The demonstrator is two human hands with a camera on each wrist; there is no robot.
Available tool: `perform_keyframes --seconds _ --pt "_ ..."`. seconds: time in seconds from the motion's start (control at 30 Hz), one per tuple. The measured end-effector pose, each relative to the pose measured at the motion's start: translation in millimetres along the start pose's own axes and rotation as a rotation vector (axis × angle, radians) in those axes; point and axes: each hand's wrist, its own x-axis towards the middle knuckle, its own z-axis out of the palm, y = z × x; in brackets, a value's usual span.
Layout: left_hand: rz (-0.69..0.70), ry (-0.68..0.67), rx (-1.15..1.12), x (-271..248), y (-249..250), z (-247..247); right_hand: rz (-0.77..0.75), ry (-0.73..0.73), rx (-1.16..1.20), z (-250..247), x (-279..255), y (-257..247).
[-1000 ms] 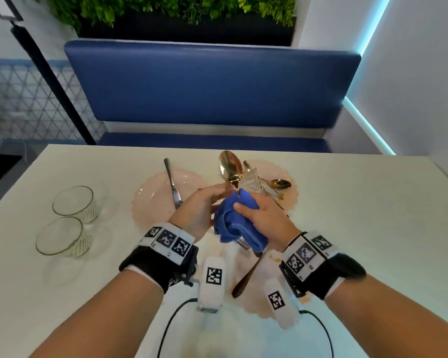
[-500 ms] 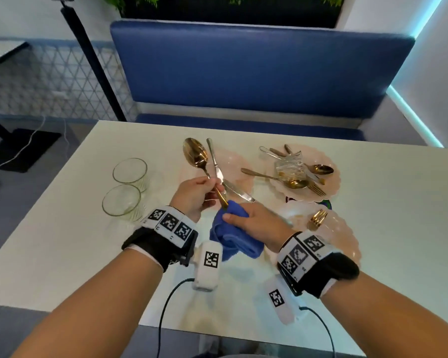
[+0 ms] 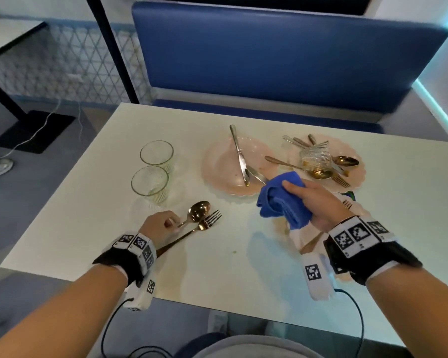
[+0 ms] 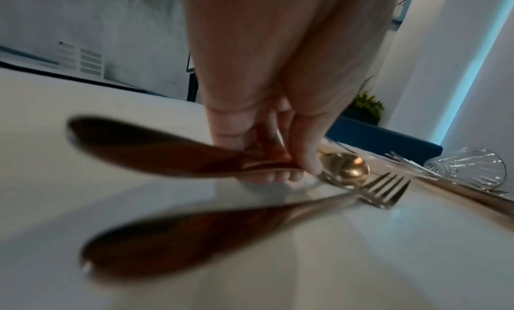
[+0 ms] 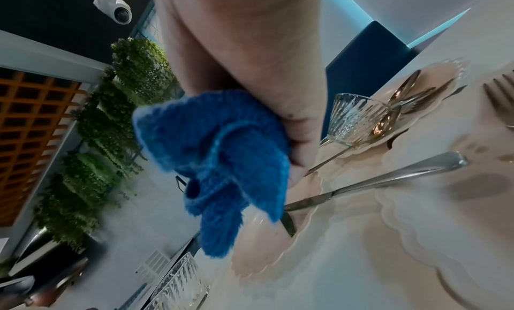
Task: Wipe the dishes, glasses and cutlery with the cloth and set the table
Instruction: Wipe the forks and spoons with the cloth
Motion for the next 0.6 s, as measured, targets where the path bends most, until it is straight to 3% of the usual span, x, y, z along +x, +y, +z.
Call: perform_keyframes --seconds 0.37,0.6 --pt "0.052 0.015 0.117 3 22 30 -0.021 0.125 0.087 -36 -5 -8" --pt "-0.083 0.047 0.422 0 70 43 -0.062 0.219 0.299 -100 -22 -19"
